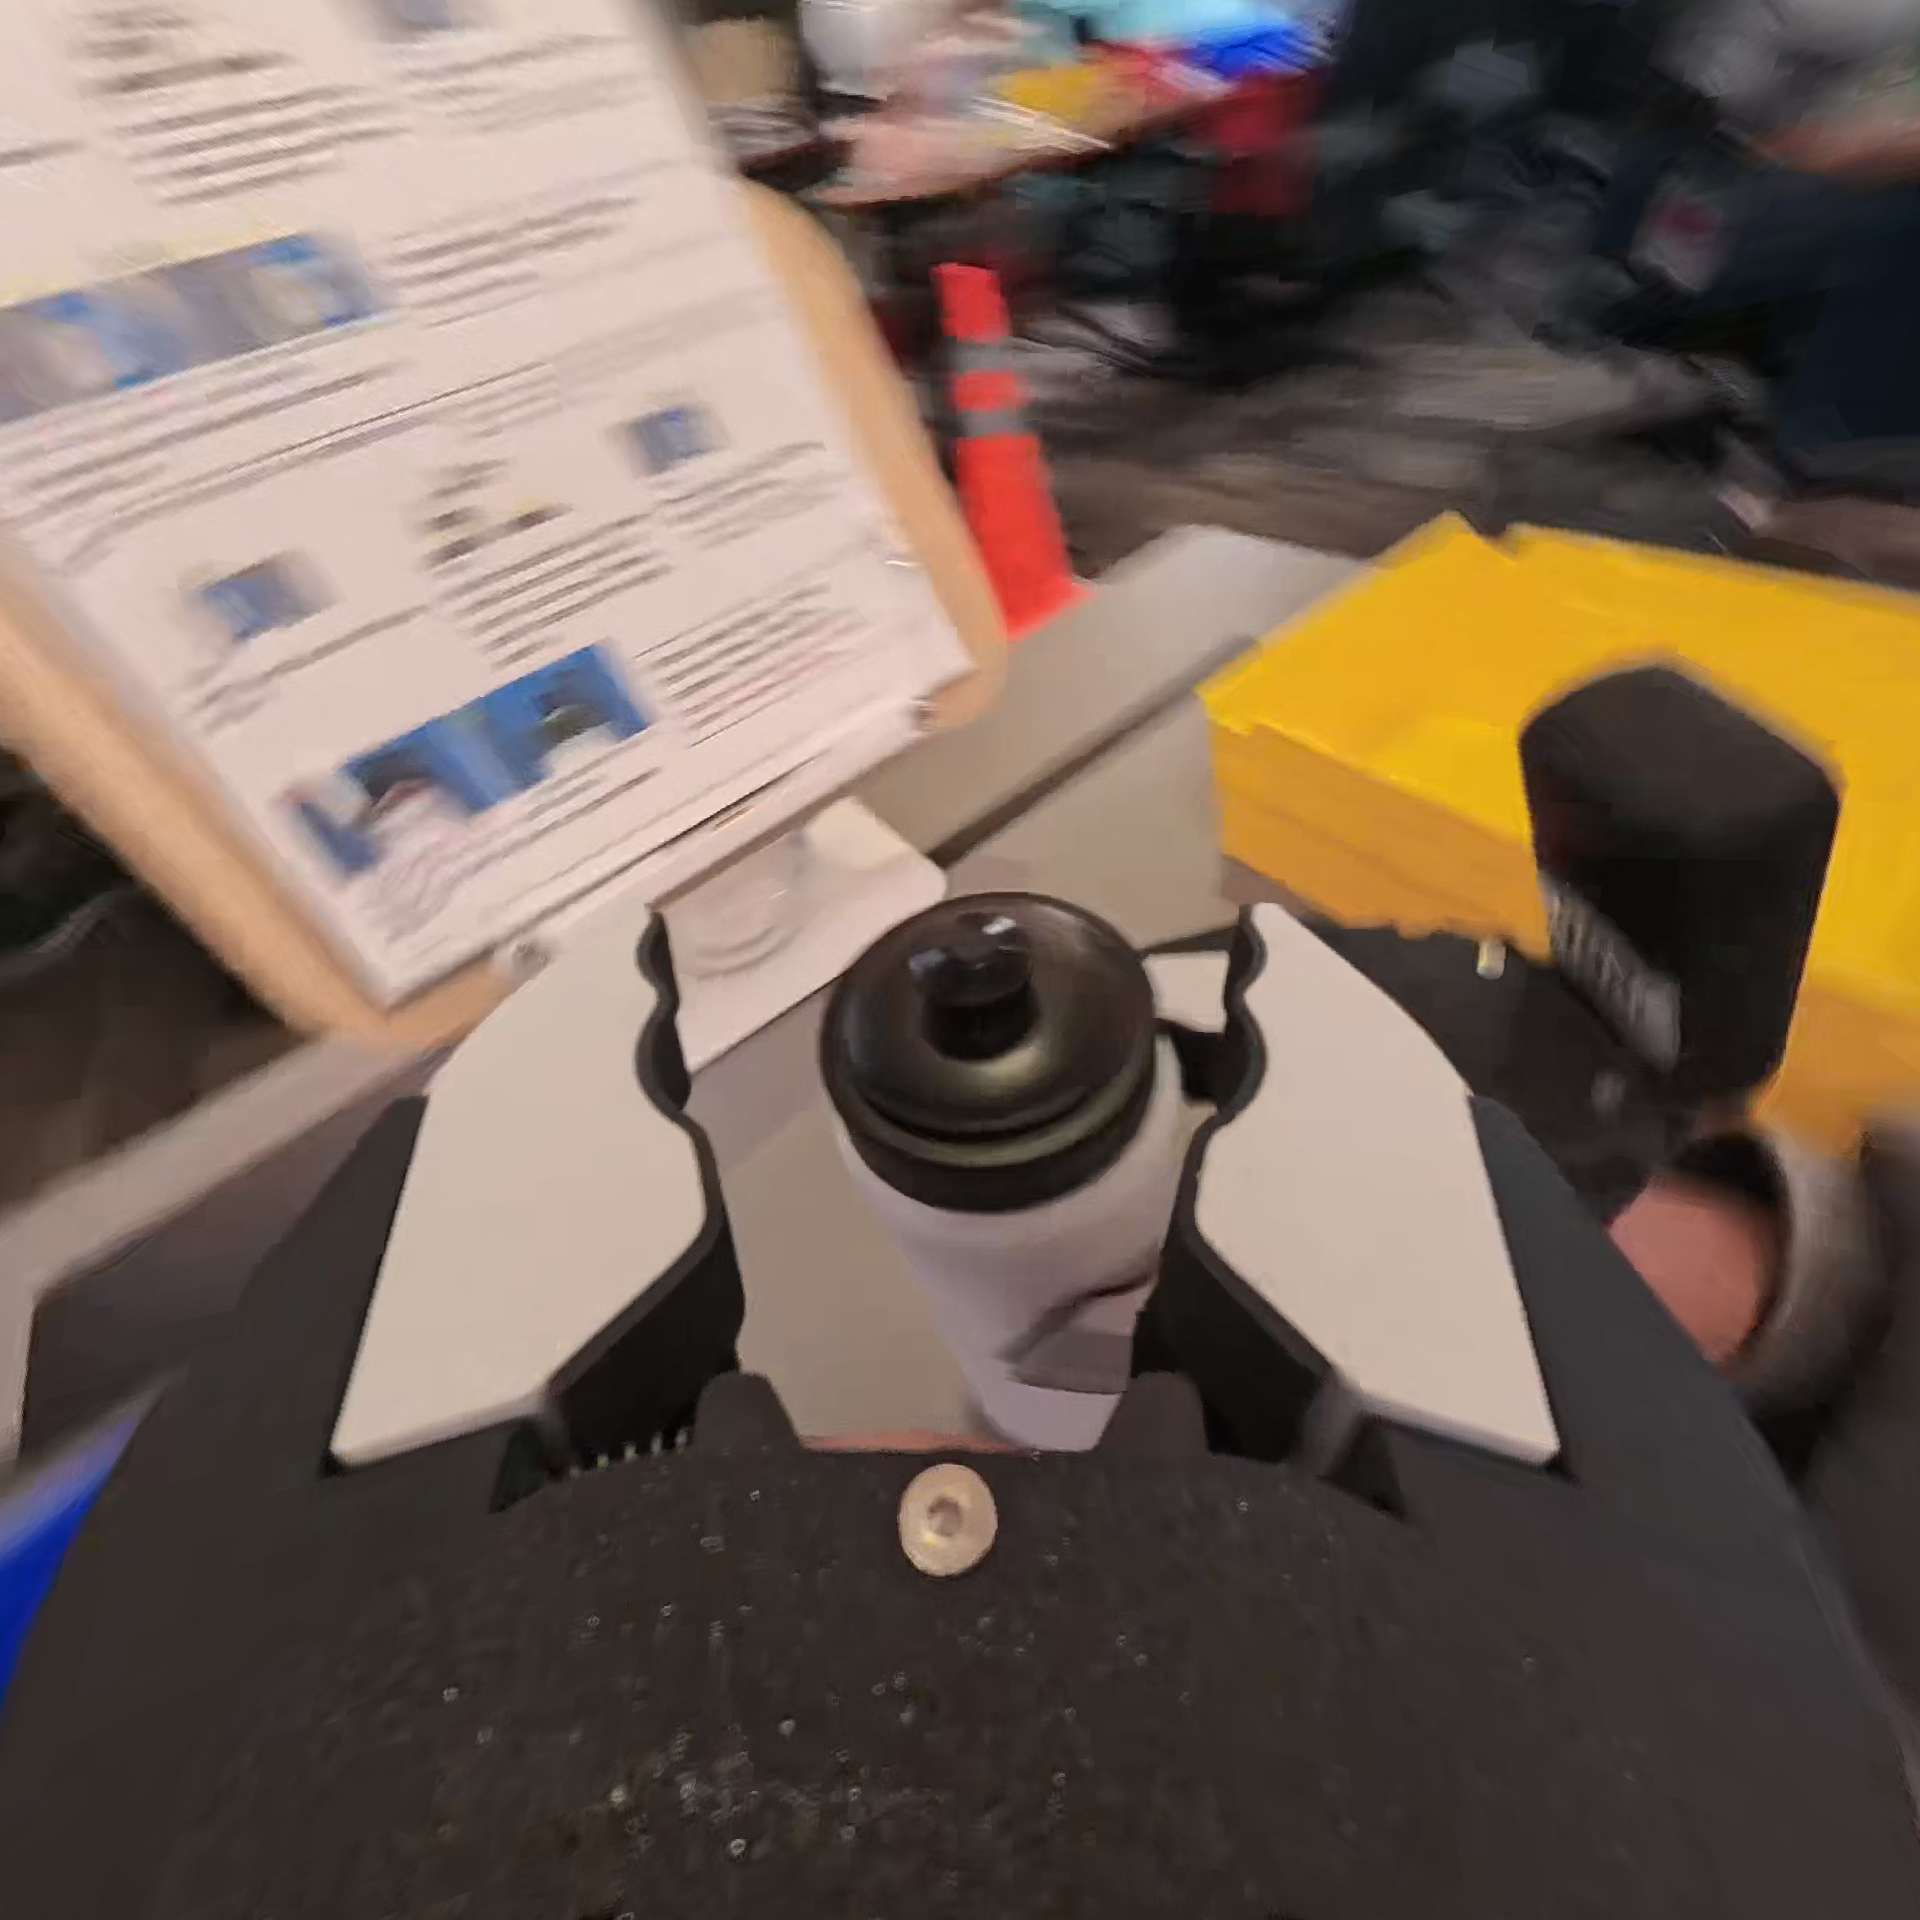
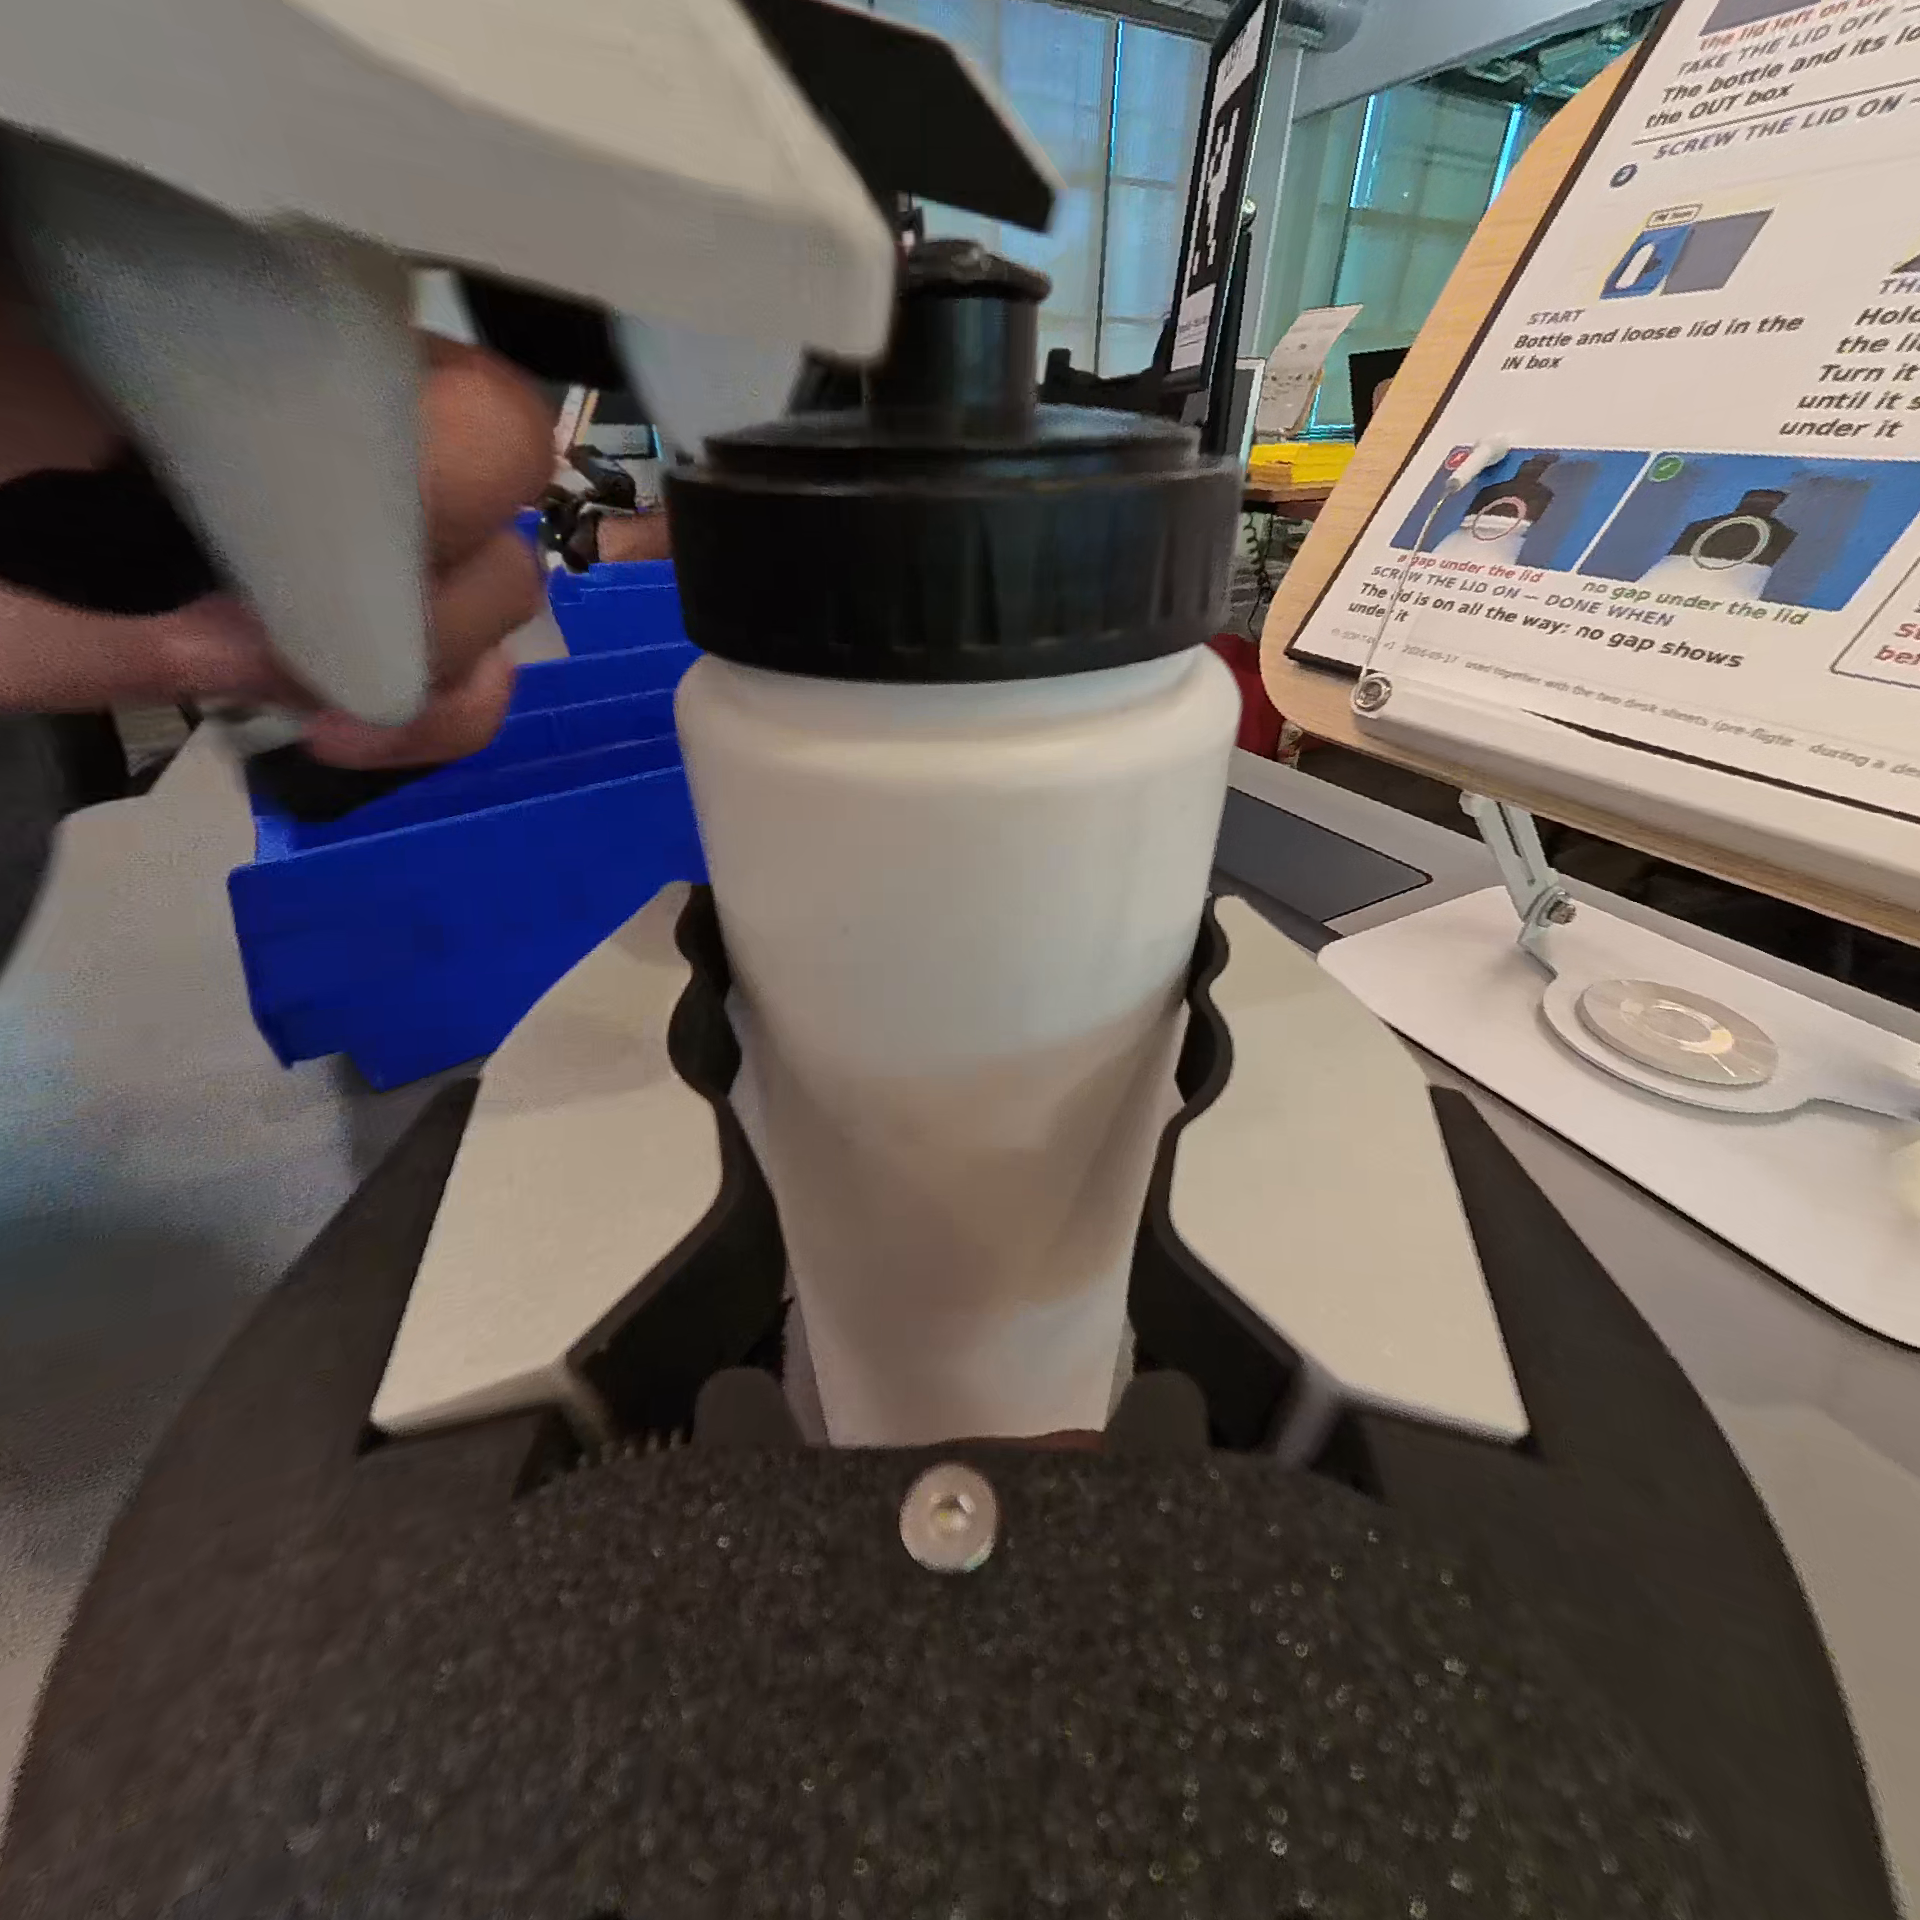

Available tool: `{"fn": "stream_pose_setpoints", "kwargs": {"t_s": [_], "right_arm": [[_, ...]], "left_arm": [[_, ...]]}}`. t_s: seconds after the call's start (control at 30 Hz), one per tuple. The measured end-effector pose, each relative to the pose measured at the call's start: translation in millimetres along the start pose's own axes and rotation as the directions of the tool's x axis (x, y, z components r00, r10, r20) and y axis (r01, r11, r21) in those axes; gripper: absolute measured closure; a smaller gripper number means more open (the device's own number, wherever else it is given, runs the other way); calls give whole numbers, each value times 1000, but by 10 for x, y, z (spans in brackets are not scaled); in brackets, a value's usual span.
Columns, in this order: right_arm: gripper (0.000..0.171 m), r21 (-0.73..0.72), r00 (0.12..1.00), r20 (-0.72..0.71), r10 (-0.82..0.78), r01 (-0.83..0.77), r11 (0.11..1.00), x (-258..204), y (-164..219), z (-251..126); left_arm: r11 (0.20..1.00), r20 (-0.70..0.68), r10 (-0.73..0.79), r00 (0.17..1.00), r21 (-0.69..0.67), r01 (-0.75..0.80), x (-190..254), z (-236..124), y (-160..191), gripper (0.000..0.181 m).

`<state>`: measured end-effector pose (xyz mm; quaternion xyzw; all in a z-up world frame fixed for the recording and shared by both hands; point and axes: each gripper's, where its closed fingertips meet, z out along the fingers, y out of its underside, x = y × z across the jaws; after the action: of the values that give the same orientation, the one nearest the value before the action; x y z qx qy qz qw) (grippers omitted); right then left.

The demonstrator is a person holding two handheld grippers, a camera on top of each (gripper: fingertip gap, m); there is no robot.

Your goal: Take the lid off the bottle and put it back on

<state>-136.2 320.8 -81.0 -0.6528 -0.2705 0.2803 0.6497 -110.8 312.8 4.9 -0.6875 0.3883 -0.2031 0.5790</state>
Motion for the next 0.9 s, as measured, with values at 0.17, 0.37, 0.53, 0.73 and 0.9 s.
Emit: {"fn": "stream_pose_setpoints", "kwargs": {"t_s": [0.17, 0.37, 0.53, 0.73, 0.9], "right_arm": [[87, 9, 1000, -16, -1, 1, 1000, 5, -2, 10], [87, 11, 1000, -17, -4, 4, 1000, 6, -2, 11], [87, -1, 1000, -11, -9, 9, 1000, -5, 1, 9], [88, -7, 1000, -5, -13, 13, 1000, -9, 7, 15], [87, -1, 1000, 2, -3, 3, 1000, -4, 5, 14]], "left_arm": [[980, 312, -201, 929, 59, 192, 121, -58, 80, 94], [919, 558, -387, 734, 171, 354, 18, -97, 267, 96], [901, 531, -409, 742, 105, 421, -48, 81, 400, 98], [932, 460, -346, 817, 72, 354, -56, 135, 378, 105], [948, 313, -312, 897, 34, 317, -24, 158, 367, 105]]}}
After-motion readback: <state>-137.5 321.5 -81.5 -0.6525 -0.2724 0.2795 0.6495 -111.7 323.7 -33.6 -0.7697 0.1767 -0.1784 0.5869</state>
